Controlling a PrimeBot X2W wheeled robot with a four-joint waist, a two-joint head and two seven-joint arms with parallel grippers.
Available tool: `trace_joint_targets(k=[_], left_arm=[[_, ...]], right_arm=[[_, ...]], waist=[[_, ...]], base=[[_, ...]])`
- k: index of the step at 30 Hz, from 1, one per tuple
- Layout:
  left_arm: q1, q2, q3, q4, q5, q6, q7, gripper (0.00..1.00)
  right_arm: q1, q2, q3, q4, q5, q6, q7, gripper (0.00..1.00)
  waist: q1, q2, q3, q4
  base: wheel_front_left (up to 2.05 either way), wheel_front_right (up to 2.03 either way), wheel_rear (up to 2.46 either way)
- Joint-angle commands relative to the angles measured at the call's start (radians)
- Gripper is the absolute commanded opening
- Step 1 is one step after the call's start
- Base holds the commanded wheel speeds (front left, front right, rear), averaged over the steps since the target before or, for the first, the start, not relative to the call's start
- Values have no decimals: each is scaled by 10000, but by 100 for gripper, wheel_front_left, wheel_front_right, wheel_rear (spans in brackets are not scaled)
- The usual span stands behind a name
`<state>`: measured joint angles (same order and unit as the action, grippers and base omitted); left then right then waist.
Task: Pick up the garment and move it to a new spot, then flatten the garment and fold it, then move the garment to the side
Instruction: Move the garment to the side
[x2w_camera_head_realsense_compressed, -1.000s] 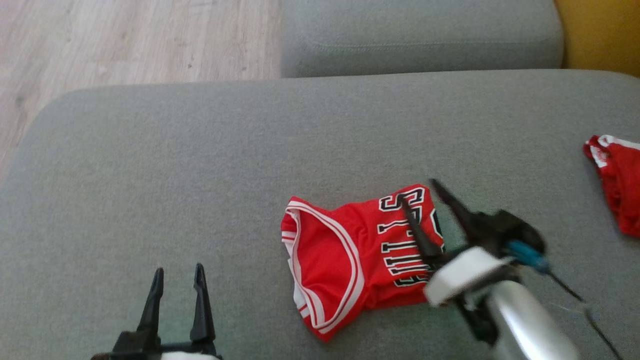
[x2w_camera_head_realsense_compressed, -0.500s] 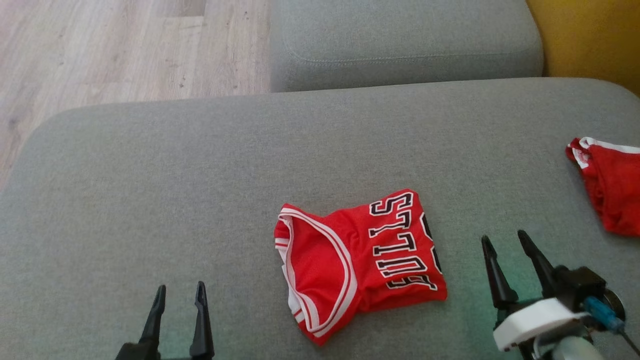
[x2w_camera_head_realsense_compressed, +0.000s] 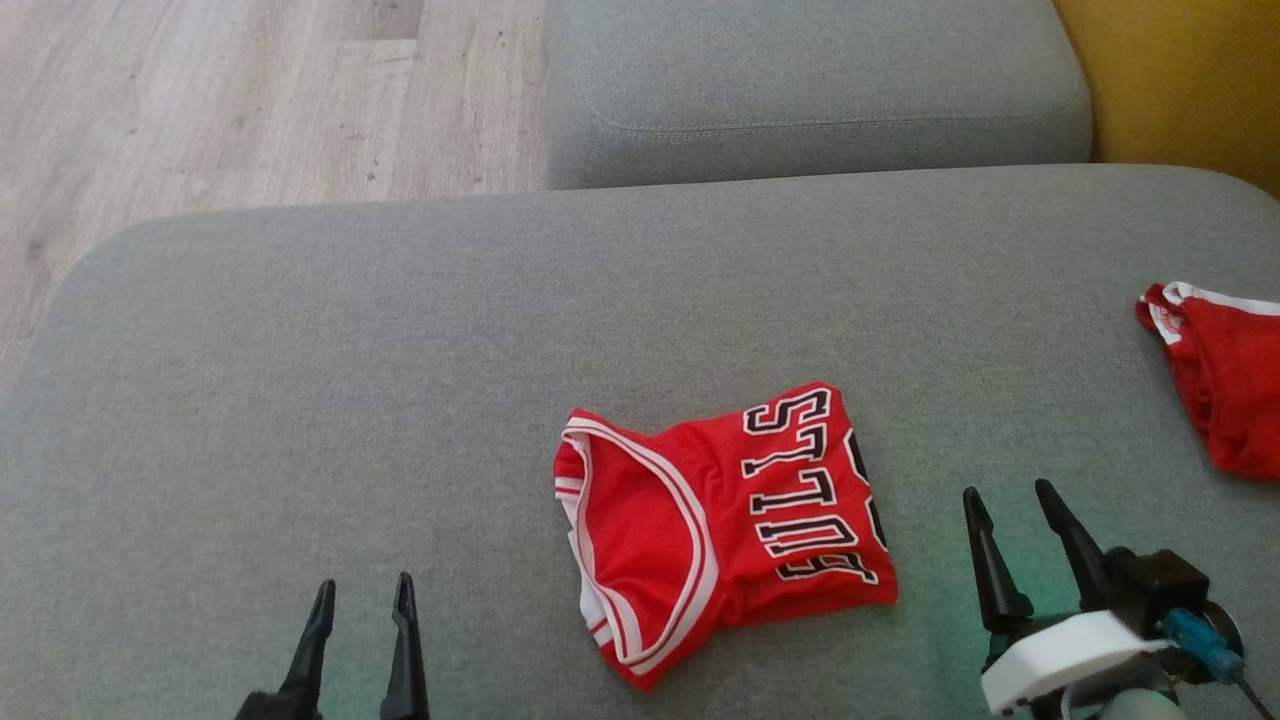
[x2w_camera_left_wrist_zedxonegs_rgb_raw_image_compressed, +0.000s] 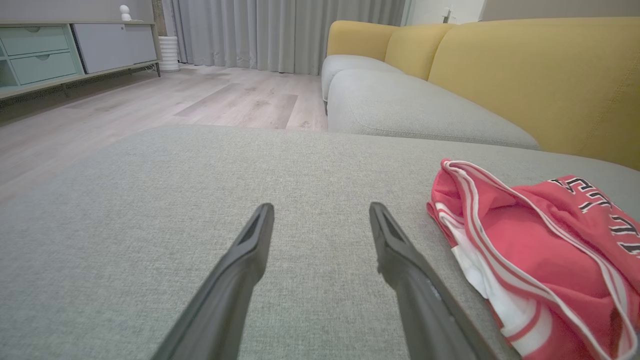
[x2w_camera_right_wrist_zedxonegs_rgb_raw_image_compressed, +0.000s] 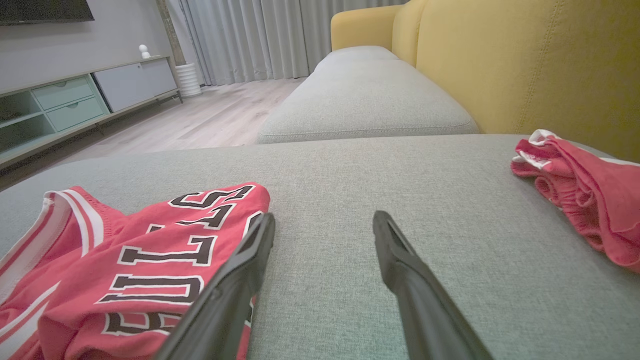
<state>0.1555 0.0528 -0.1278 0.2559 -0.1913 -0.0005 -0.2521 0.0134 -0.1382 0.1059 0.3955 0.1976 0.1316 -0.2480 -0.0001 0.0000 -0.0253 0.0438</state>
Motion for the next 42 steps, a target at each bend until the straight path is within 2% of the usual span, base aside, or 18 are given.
trace_joint_targets(k=[1,6,9,11,15,18,22,33,34,35,38,42], left_arm=[[-211,-26,368,-243,27,-26,-97,100],[-195,-26,375,-256,41,-23,-97,100],[-174,-26,398,-260,54,-23,-97,100],[-171,-26,405,-262,53,-27,-97,100],[-209,-26,332,-251,15,-23,-97,100],[-272,-26,261,-249,-12,-20,-97,100],[-403,-26,195,-247,-11,-31,-97,100],[-670,-26,70,-172,22,-36,-97,100],[-683,-26,60,-179,9,-27,-97,100],[-696,-26,56,-191,-10,-13,-97,100],[-702,-26,81,-261,-75,46,-97,100],[-659,-26,175,-358,-118,105,-97,100]], right_arm=[[-195,-62,154,-258,-33,-9,-136,100],[-356,32,136,-233,299,-9,-133,100],[-691,25,247,-566,963,-9,345,100],[-946,-48,389,-960,1509,-9,1034,100],[-1297,-154,711,-1512,2728,-9,3171,100],[-1517,-247,970,-1478,3035,-9,4792,100],[-1877,31,1059,-890,3266,-9,5837,100],[-3258,740,772,2179,3609,-9,6262,100],[-3357,767,805,2331,3759,-9,6320,34],[-3446,789,793,2416,3941,-9,6279,0],[-3716,806,910,2442,4271,-9,6120,0],[-4153,470,1038,2200,4088,-9,5735,0]], waist=[[1,0,3,-1],[1,0,15,-12],[1,0,37,-35],[1,0,68,-46],[1,0,149,-16],[1,0,263,49],[1,0,454,171],[1,0,682,462],[1,0,709,463],[1,0,731,452],[1,0,817,289],[1,0,955,-163]], base=[[0,0,0],[0,0,0],[0,0,0],[0,0,0],[0,0,0],[0,0,0],[0,0,0],[0,0,0],[0,0,0],[0,0,0],[0,0,0],[0,0,0]])
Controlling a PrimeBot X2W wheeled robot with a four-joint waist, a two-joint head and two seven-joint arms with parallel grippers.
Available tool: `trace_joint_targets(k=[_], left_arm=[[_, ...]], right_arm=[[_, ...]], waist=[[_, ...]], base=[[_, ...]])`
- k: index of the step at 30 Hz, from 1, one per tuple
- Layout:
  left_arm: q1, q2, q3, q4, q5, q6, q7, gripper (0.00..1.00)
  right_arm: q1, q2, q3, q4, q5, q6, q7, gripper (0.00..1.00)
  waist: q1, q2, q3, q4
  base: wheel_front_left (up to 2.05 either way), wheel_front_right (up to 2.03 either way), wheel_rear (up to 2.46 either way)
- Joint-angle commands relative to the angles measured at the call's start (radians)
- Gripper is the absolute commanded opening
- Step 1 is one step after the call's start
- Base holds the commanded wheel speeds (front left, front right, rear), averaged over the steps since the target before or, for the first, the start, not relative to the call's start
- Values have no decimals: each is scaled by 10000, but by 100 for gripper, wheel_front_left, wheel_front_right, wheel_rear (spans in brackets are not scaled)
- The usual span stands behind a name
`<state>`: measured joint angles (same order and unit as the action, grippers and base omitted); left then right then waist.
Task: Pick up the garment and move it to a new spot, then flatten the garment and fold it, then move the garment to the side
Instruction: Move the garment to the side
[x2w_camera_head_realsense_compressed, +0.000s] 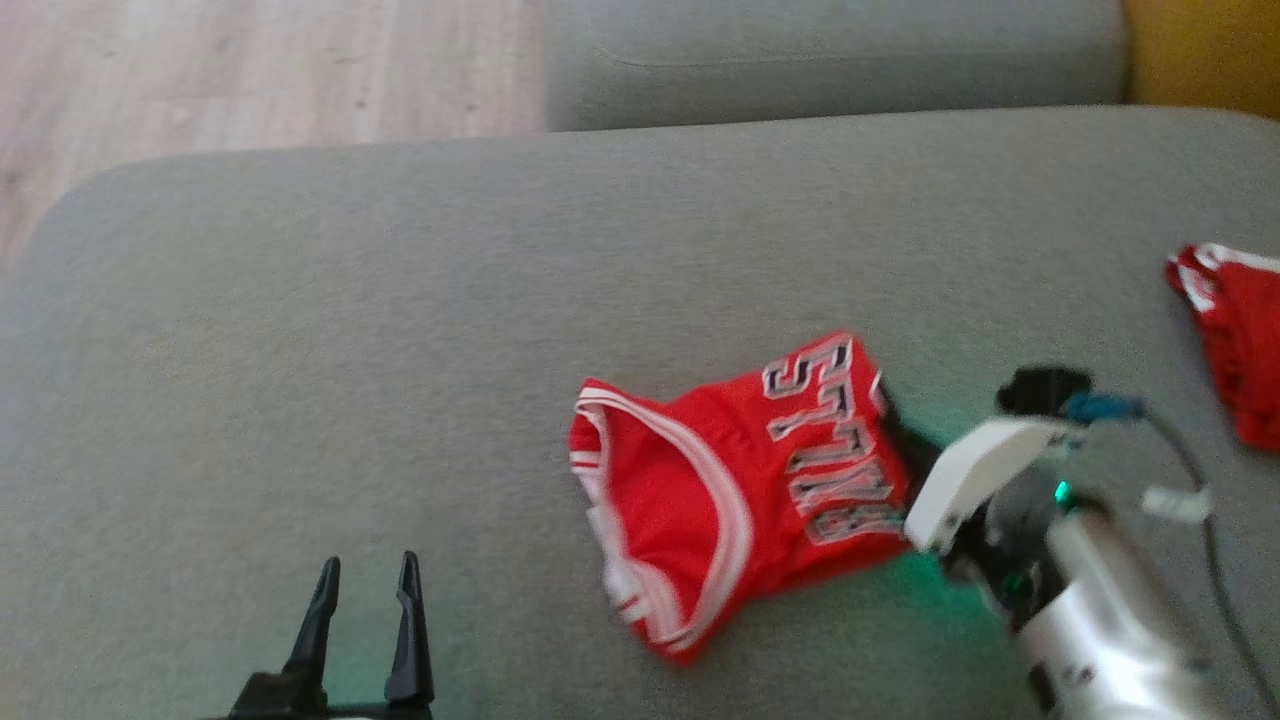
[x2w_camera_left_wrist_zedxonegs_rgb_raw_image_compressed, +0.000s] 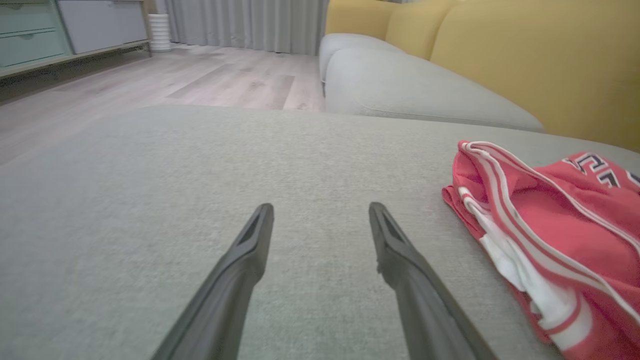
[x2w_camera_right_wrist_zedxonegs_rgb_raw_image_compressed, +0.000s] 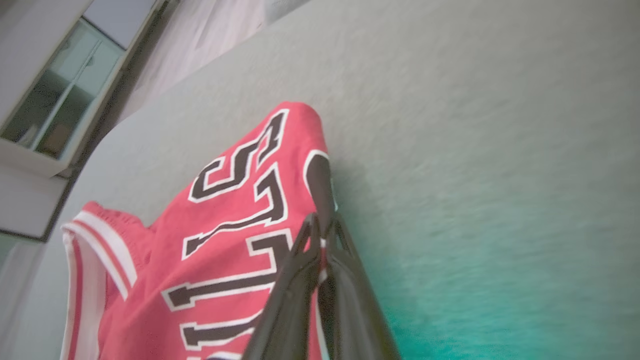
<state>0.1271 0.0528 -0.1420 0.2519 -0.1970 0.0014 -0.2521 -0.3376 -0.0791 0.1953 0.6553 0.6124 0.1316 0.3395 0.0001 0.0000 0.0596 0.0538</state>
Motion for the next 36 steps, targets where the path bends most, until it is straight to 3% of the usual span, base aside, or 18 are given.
trace_joint_targets(k=[1,7,12,18,29,30,31,32,36], left_arm=[[-370,-26,326,-339,-49,79,-97,100],[-510,-26,430,-495,92,-32,-97,100],[-866,-26,387,-550,279,-186,-97,100],[-1187,-26,332,-473,498,-354,-97,100],[-1213,-26,471,-372,613,-442,-97,100],[-1206,-26,471,-366,611,-442,-97,100],[-1198,-26,471,-361,608,-441,-97,100],[-1189,-26,470,-353,604,-438,-97,100],[-1135,-26,454,-346,566,-411,-97,100]], right_arm=[[-819,-305,114,-493,-154,-9,-264,0],[-2026,-1573,-315,-981,-885,-9,-402,0],[-2811,-2664,-1079,-968,-1618,-9,-265,0],[-3522,-3574,-2393,-741,-2659,-9,-142,0],[-3744,-4203,-3932,-523,-4637,-9,-204,0],[-3671,-4263,-4035,-507,-4969,-9,-258,35],[-3585,-4315,-4160,-492,-5360,-9,-320,95],[-3499,-4315,-4304,-489,-5748,-9,-360,100],[-3199,-3958,-4770,-814,-6922,-9,-782,100]], waist=[[-1,0,153,-432],[-1,0,549,-1609],[-1,0,940,-2070],[-1,0,1379,-2076],[-1,0,1426,-1806],[-1,0,1405,-1793],[-1,0,1386,-1785],[-1,0,1358,-1780],[-1,0,1208,-1761]], base=[[0,0,0],[0,0,0],[0,0,0],[0,0,0],[0,0,0],[0,0,0],[0,0,0],[0,0,0],[0,0,0]])
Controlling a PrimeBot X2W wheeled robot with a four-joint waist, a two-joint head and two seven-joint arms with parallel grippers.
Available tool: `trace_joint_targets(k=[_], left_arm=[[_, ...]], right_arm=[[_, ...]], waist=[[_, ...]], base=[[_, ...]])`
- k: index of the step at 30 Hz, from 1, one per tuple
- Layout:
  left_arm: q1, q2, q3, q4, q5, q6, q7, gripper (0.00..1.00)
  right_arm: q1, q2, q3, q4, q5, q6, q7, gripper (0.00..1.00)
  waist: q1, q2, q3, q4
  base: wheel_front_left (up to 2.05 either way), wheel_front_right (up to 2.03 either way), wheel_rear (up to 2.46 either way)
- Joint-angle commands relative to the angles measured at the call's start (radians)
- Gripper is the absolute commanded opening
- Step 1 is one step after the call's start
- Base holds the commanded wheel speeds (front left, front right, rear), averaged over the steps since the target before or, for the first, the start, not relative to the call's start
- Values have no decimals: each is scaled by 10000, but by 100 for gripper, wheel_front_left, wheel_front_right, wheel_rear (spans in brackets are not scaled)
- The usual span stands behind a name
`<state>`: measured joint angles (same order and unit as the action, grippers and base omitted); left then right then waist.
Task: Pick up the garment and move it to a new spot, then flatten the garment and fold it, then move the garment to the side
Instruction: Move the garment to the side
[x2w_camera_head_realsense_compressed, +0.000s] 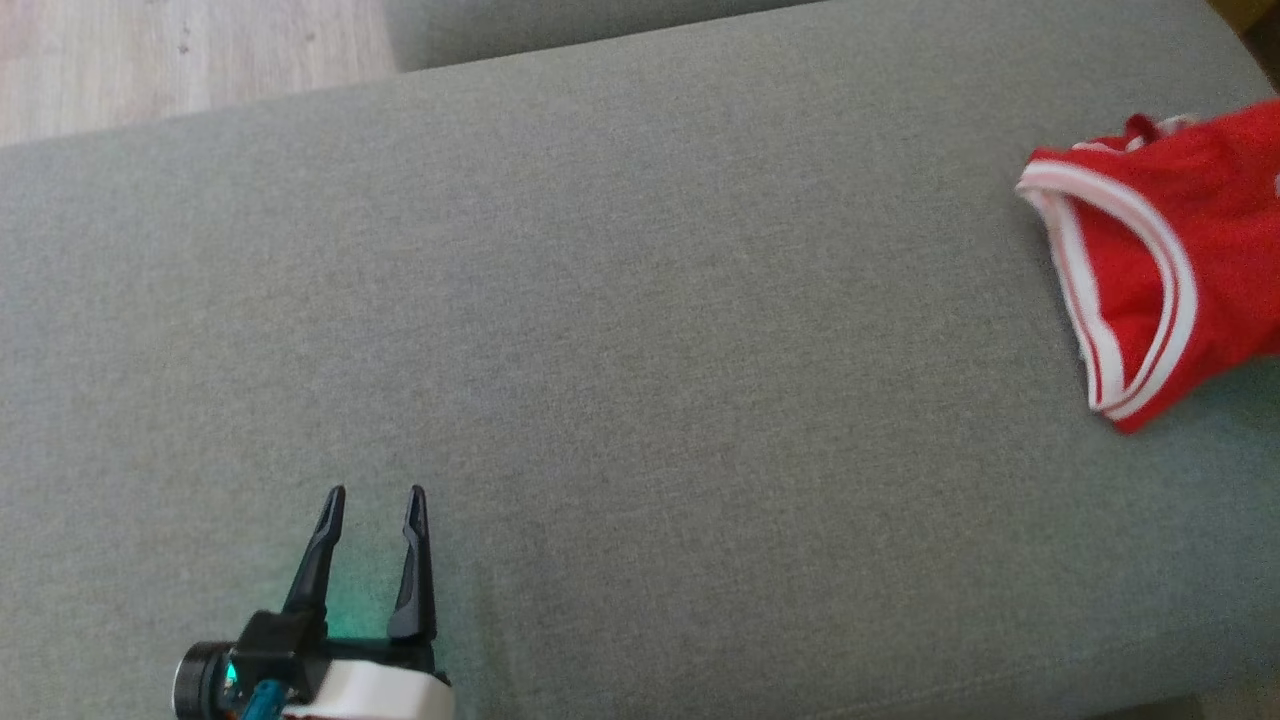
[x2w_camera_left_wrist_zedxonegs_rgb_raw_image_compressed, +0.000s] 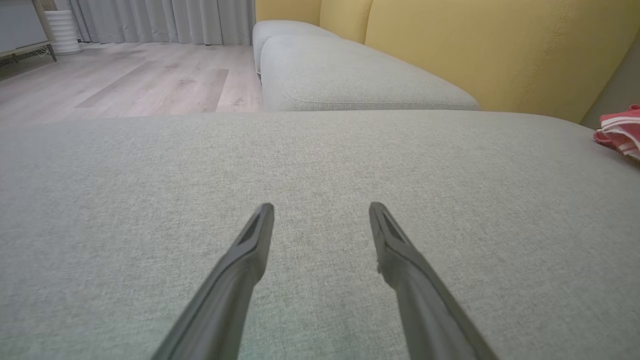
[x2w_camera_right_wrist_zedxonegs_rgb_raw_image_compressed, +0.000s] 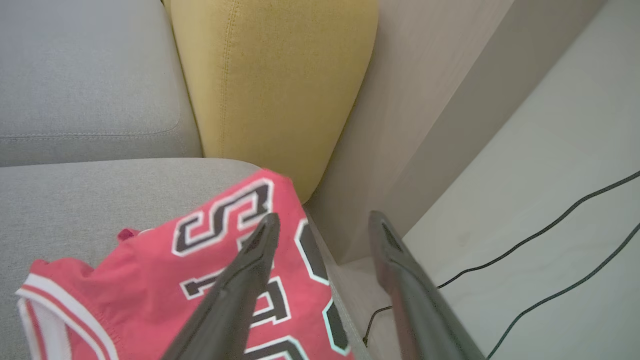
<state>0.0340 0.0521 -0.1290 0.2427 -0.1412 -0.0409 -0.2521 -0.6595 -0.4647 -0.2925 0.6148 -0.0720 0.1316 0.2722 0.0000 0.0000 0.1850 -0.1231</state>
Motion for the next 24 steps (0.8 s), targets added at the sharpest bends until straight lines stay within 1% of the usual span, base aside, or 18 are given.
trace_joint_targets(k=[1,3,7,8,14,16,20,24], left_arm=[[-179,-18,309,-264,-12,23,-97,100],[-121,-18,287,-305,-55,63,-97,100],[0,-18,294,-398,-226,193,-97,100],[0,-18,294,-398,-226,193,-97,100],[344,-18,303,-457,-521,547,-97,100],[447,-18,302,-508,-520,594,-97,100],[642,-18,362,-606,-191,716,-97,100],[723,-13,546,-784,159,760,-97,100]], right_arm=[[114,39,29,-537,-257,-9,-243,100],[360,299,17,-820,-539,-9,-486,100],[1057,823,51,-1604,-668,-9,-1026,100],[1057,823,51,-1604,-668,-9,-1026,100],[2818,1753,583,-2971,-298,-9,-1748,100],[3494,2110,750,-3453,-175,-9,-2088,100],[4868,2972,941,-4227,-85,-9,-2914,100],[6027,3617,1311,-4446,124,-9,-3888,100]], waist=[[0,0,-106,21],[0,0,-227,51],[0,0,-574,210],[0,0,-574,210],[0,0,-1267,572],[0,0,-1492,730],[0,0,-1842,1066],[0,0,-1954,1341]], base=[[0,0,0],[0,0,0],[0,0,0],[0,0,0],[0,0,0],[0,0,0],[0,0,0],[0,0,0]])
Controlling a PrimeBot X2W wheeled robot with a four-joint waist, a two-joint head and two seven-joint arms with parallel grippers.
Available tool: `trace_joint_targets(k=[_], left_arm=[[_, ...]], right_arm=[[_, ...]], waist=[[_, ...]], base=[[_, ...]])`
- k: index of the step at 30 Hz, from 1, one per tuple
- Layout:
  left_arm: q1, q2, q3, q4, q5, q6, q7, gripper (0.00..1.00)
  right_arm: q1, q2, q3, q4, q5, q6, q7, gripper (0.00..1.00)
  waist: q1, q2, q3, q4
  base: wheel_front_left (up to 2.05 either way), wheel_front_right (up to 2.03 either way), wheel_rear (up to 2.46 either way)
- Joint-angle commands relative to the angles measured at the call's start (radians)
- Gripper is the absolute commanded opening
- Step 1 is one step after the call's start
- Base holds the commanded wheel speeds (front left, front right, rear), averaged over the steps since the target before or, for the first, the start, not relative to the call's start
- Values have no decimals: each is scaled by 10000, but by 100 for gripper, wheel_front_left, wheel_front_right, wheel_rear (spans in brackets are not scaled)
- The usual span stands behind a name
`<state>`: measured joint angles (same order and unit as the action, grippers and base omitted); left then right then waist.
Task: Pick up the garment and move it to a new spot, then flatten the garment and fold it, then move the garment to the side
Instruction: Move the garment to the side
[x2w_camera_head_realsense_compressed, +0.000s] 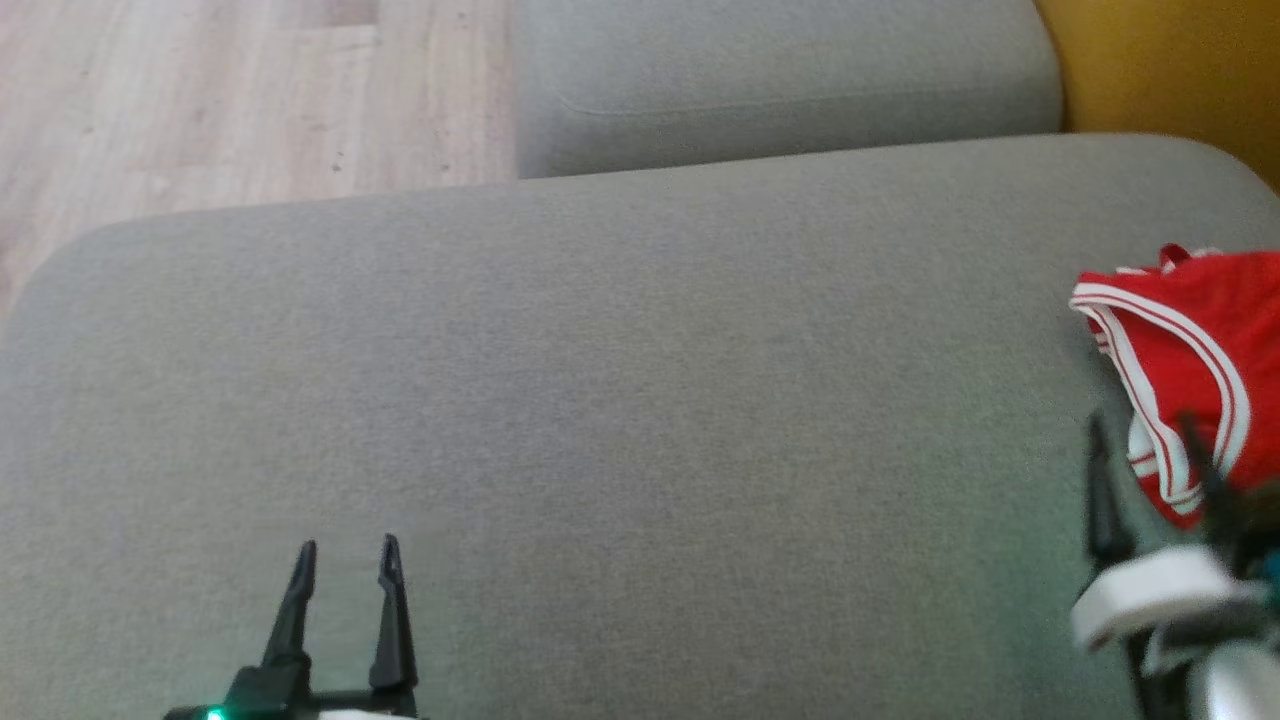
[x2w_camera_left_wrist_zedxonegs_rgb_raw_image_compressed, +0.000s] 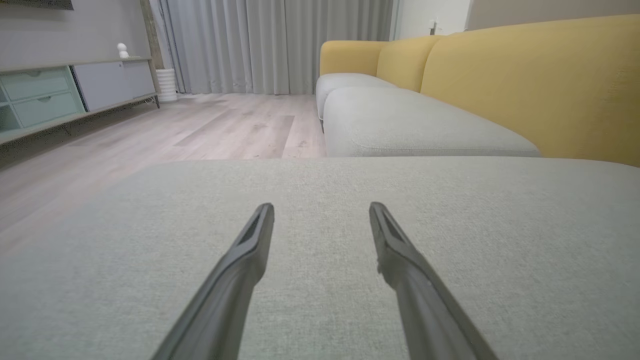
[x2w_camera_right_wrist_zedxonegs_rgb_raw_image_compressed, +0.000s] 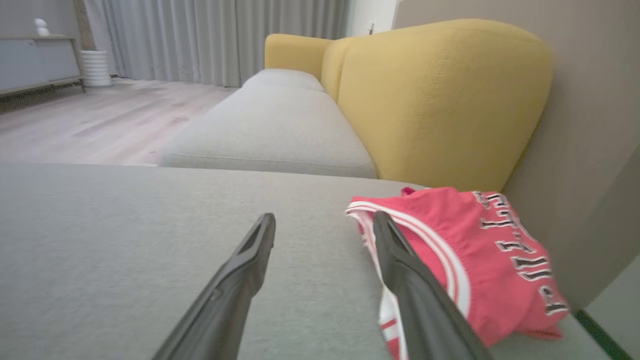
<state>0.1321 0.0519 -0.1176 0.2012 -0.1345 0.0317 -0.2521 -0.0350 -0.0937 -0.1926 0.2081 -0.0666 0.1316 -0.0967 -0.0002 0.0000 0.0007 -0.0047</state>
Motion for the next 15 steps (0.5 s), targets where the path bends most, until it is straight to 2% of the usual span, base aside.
trace_joint_targets(k=[1,7,15], left_arm=[[-226,-8,485,-393,149,13,-97,100],[-65,-9,647,-110,184,-367,-97,100],[-104,-14,623,858,-104,-656,-97,100]], right_arm=[[17,22,455,-338,154,-9,-432,100],[950,390,729,309,172,-9,-1436,100],[1098,431,1612,836,722,-9,-1643,100]], waist=[[2,0,-131,196],[2,0,-195,367],[2,0,-251,280]], base=[[0,0,0],[0,0,0],[0,0,0]])
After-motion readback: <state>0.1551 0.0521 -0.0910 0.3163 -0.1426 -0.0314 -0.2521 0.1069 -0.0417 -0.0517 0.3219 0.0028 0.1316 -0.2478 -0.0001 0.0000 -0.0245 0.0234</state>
